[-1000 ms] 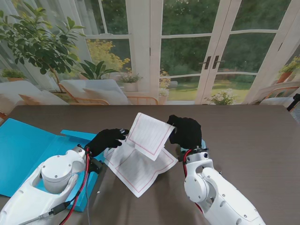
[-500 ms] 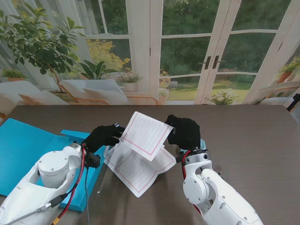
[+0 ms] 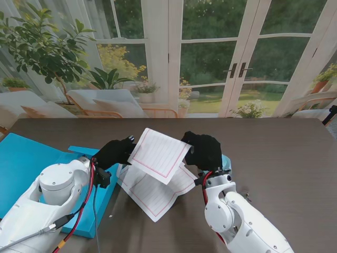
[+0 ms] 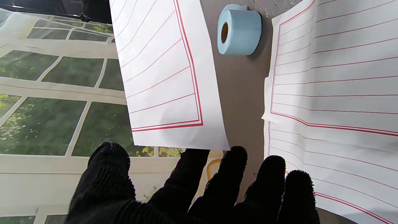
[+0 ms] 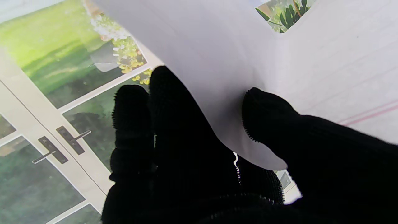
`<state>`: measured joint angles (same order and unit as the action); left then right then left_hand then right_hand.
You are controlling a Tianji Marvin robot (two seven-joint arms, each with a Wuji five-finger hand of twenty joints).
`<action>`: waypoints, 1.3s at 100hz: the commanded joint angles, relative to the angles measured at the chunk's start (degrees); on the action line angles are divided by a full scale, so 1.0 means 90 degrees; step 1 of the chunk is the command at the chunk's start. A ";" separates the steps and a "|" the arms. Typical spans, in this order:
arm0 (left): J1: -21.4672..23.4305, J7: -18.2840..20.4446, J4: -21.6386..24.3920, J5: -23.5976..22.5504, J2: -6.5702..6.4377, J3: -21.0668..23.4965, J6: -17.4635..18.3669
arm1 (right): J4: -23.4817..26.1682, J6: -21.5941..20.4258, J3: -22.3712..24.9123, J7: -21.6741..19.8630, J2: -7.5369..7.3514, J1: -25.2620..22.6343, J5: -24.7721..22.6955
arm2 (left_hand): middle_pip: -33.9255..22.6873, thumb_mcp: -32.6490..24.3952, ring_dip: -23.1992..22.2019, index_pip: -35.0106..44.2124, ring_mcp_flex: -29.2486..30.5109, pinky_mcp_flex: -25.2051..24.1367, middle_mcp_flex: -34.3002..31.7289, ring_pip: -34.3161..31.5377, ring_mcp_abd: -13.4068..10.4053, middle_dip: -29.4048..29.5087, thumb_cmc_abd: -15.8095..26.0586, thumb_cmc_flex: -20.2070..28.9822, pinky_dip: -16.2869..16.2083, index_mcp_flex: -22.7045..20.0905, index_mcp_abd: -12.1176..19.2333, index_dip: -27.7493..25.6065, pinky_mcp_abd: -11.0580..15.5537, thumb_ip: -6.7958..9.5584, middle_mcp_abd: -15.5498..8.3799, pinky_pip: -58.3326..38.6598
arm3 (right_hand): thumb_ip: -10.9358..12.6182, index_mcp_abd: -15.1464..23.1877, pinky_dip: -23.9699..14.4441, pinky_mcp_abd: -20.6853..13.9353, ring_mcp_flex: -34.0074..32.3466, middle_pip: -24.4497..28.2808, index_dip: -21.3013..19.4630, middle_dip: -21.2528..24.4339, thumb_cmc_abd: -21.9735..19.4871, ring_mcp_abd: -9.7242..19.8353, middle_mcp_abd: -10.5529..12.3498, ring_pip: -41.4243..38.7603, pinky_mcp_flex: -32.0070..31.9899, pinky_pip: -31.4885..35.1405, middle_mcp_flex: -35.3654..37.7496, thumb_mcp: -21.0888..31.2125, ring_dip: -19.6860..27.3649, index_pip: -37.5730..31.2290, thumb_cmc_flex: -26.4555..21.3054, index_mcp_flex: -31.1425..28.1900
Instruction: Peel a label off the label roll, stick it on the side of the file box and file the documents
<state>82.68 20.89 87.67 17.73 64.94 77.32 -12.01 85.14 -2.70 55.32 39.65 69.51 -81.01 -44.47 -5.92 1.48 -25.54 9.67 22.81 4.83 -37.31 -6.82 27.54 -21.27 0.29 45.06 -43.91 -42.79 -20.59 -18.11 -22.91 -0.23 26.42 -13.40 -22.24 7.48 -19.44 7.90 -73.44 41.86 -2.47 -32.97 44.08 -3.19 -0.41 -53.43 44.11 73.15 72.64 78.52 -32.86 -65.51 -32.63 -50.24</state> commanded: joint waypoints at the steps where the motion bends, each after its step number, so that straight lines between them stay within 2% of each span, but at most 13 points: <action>1: -0.0069 0.0151 -0.0019 0.0015 0.0007 -0.0024 -0.0038 | 0.0064 -0.0051 -0.0037 -0.0091 0.0064 -0.0085 0.0096 | -0.0038 0.0019 -0.0099 0.0010 0.0142 0.0101 -0.0111 -0.0104 0.0106 -0.0101 0.0209 -0.0201 -0.0120 -0.0112 0.0078 -0.0053 -0.0019 -0.0067 0.0068 -0.0109 | -0.0012 0.0446 -0.0130 -0.0149 -0.0220 0.0127 -0.0184 -0.0119 0.0082 0.0123 0.0009 -0.0154 0.0478 0.0256 0.0211 0.0562 -0.0046 -0.0588 -0.0359 -0.0172; 38: -0.0308 0.0088 -0.0413 0.0271 0.0102 -0.0277 0.0082 | -0.0039 -0.0406 -0.0157 -0.0078 0.0080 -0.0095 0.0177 | -0.0075 0.0017 -0.0079 0.0137 0.0166 0.0103 -0.0305 -0.0094 0.0128 -0.0130 0.0277 -0.0259 -0.0121 -0.0477 0.0228 -0.0184 -0.0037 -0.0067 0.0091 -0.0084 | -0.0011 0.0453 -0.0155 -0.0124 -0.0213 0.0127 -0.0169 -0.0113 0.0091 0.0099 0.0011 -0.0145 0.0448 0.0258 0.0223 0.0558 -0.0041 -0.0578 -0.0349 -0.0193; 79: -0.0387 0.0141 -0.0522 0.0455 0.0133 -0.0366 0.0166 | -0.0448 -0.0972 -0.0376 0.0054 -0.0032 0.0104 -0.0271 | -0.0184 0.0062 -0.0142 0.0390 0.0455 0.0384 -0.0739 -0.0236 0.0248 -0.0233 0.0448 -0.0528 -0.0187 -0.1034 0.0178 -0.0353 -0.0206 -0.0088 0.0168 -0.0200 | -0.0015 0.0506 -0.0184 -0.0168 -0.0220 0.0134 -0.0188 -0.0119 0.0083 0.0143 0.0038 -0.0167 0.0438 0.0275 0.0210 0.0562 -0.0047 -0.0597 -0.0326 -0.0172; 91: -0.0377 0.0103 -0.0485 0.0413 0.0130 -0.0387 0.0175 | -0.0568 -0.1130 -0.0443 0.0136 -0.0053 0.0161 -0.0383 | -0.0239 0.0030 -0.0169 0.0516 0.0559 0.0464 -0.0905 -0.0292 0.0269 -0.0280 0.0347 -0.0478 -0.0207 -0.1258 0.0230 -0.0425 -0.0241 -0.0090 0.0142 -0.0234 | -0.0017 0.0518 -0.0191 -0.0188 -0.0217 0.0139 -0.0194 -0.0117 0.0084 0.0152 0.0047 -0.0166 0.0438 0.0284 0.0206 0.0562 -0.0045 -0.0602 -0.0321 -0.0163; 97: -0.0382 0.0100 -0.0482 0.0373 0.0125 -0.0408 0.0202 | -0.0621 -0.1186 -0.0475 0.0171 -0.0066 0.0194 -0.0444 | -0.0277 -0.0044 -0.0202 0.0570 0.0631 0.0524 -0.0996 -0.0348 0.0271 -0.0322 0.0150 -0.0223 -0.0230 -0.1325 0.0220 -0.0463 -0.0264 -0.0074 0.0132 -0.0269 | -0.0017 0.0524 -0.0194 -0.0189 -0.0219 0.0141 -0.0202 -0.0115 0.0082 0.0155 0.0052 -0.0164 0.0437 0.0286 0.0203 0.0564 -0.0043 -0.0610 -0.0318 -0.0159; 107: -0.0391 0.0218 -0.0464 0.0268 0.0080 -0.0439 0.0210 | -0.0662 -0.1202 -0.0498 0.0195 -0.0075 0.0223 -0.0486 | -0.0397 -0.0047 -0.0426 0.0732 0.0840 0.0663 -0.1254 -0.0605 0.0272 -0.0576 -0.0154 0.0408 -0.0411 -0.1417 0.0188 -0.0619 -0.0319 -0.0060 0.0052 -0.0428 | -0.0019 0.0526 -0.0197 -0.0189 -0.0219 0.0144 -0.0204 -0.0111 0.0080 0.0154 0.0058 -0.0160 0.0436 0.0286 0.0198 0.0564 -0.0039 -0.0612 -0.0314 -0.0153; 112: -0.0387 0.0257 -0.0450 0.0194 0.0059 -0.0455 0.0230 | -0.0671 -0.1193 -0.0498 0.0200 -0.0076 0.0230 -0.0494 | -0.0479 -0.0048 -0.0645 0.0833 0.0927 0.0723 -0.1369 -0.0799 0.0291 -0.0819 -0.0278 0.0628 -0.0611 -0.1462 0.0157 -0.0727 -0.0342 -0.0042 0.0013 -0.0541 | -0.0019 0.0526 -0.0198 -0.0187 -0.0215 0.0146 -0.0205 -0.0109 0.0079 0.0146 0.0051 -0.0156 0.0428 0.0283 0.0197 0.0566 -0.0037 -0.0612 -0.0317 -0.0153; 130: -0.0375 0.0336 -0.0425 0.0009 0.0009 -0.0486 0.0336 | -0.0753 -0.1202 -0.0497 0.0220 -0.0097 0.0297 -0.0563 | -0.1013 -0.0138 -0.1777 0.1256 0.1127 0.0945 -0.1734 -0.1931 0.0255 -0.2214 -0.0677 0.1252 -0.1761 -0.1058 -0.0136 -0.1345 -0.0328 0.0041 -0.0184 -0.0919 | -0.0022 0.0519 -0.0200 -0.0176 -0.0211 0.0147 -0.0213 -0.0098 0.0070 0.0135 0.0063 -0.0118 0.0401 0.0275 0.0173 0.0565 -0.0016 -0.0612 -0.0315 -0.0121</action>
<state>79.17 22.78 83.38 18.02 65.05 73.07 -9.44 78.61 -13.26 50.93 42.35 68.71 -78.59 -49.19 -13.05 1.07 -37.42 18.34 31.58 11.95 -51.07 -20.14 28.96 -37.60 -3.44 53.38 -56.37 -53.43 -21.90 -27.90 -25.34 -0.78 26.26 -19.52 -22.24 7.48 -20.56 7.90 -73.44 41.88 -2.55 -32.98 44.08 -3.19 -0.41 -53.47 44.11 73.15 72.64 78.53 -32.86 -65.98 -32.64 -50.24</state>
